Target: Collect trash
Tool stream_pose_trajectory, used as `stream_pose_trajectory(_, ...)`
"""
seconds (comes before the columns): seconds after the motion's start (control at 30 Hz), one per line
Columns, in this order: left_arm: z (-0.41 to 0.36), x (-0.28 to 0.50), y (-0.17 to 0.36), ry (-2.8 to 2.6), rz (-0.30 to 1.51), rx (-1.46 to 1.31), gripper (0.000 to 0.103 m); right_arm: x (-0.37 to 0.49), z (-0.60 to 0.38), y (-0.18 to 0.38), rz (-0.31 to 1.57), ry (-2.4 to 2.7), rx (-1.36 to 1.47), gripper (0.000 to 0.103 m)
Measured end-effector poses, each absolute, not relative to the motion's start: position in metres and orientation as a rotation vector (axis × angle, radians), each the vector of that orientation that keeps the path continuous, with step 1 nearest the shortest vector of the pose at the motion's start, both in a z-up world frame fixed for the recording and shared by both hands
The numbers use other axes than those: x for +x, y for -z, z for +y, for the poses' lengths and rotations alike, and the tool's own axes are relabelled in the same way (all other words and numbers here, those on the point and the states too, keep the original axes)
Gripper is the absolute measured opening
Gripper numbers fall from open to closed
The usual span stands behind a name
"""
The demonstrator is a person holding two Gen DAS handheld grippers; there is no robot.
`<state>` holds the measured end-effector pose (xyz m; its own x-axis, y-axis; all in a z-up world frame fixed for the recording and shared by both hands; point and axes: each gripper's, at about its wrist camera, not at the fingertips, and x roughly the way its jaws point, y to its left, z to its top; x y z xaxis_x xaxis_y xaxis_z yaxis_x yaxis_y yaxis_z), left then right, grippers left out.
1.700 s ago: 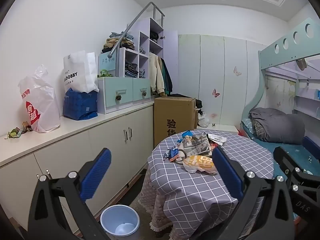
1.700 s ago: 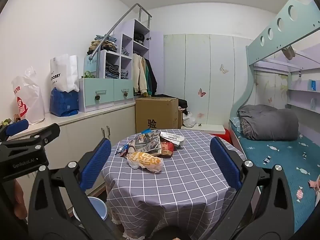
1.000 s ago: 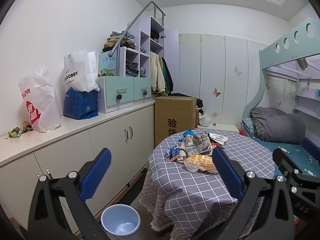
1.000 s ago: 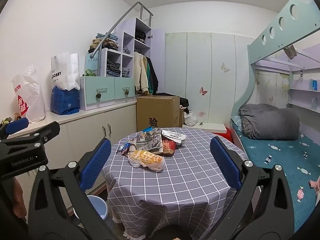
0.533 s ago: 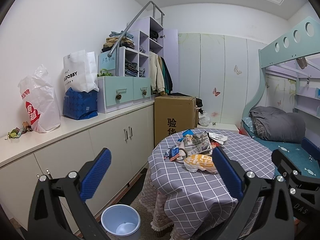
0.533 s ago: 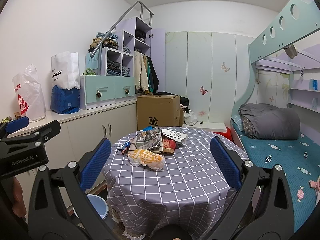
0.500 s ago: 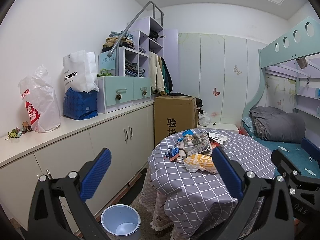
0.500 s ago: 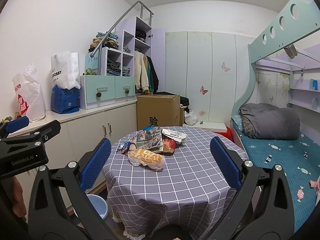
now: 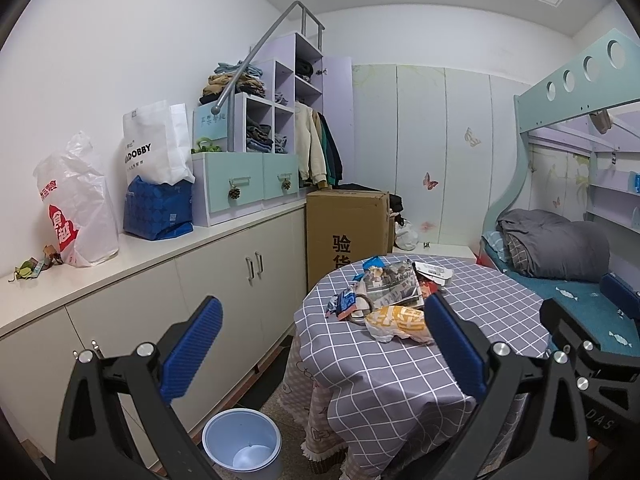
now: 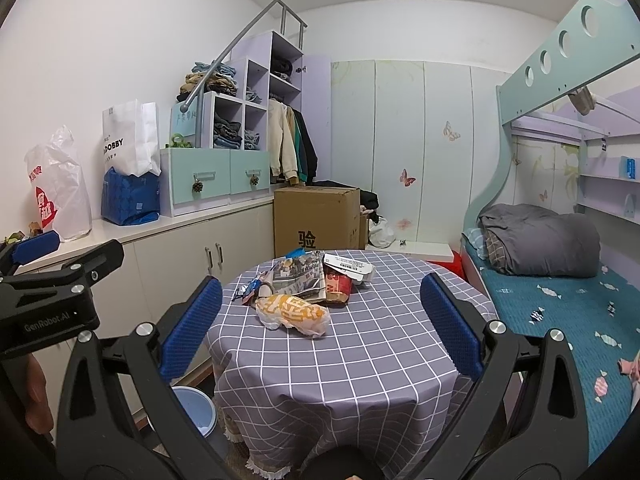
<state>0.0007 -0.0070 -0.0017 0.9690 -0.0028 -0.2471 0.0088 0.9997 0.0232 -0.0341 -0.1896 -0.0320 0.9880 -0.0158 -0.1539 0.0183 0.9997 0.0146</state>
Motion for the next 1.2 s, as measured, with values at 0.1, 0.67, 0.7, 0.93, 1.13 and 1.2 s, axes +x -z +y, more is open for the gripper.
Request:
stream_pose_trajectory(0.1,-0.009,0.001,0.002,0.008,0.249,0.023,0.099,-0.035,-0.19,0.033,0.155,0.017,0.016,0.097)
stream_pose_trajectory(0.67,-0.011,0.0,0.005,0.009,0.251,0.026,0.099,-0.033,-0.192,0.045,0.167,0.014,0.021,0.097)
stream_pose_trajectory(0.7,-0.011,0.0,0.005,0.008,0.251,0.027,0.099,-0.033,-0.193,0.046,0.168,0.015,0.021,0.097)
stream_pose_trajectory(0.93,-0.011,0.0,0.005,0.008,0.251,0.028,0.099,-0.034,-0.193,0.047,0.174,0.015,0.022,0.097)
stream_pose_trajectory(1.13,-0.015,-0.001,0.009,0.008,0.256,0.031,0.099,-0.034,-0.192,0.046,0.174,0.014,0.023,0.097)
stream_pose_trajectory(1.2,-0.014,0.001,0.011,0.01,0.257,0.032,0.099,-0.033,-0.192,0.047,0.176,0.012,0.024,0.097)
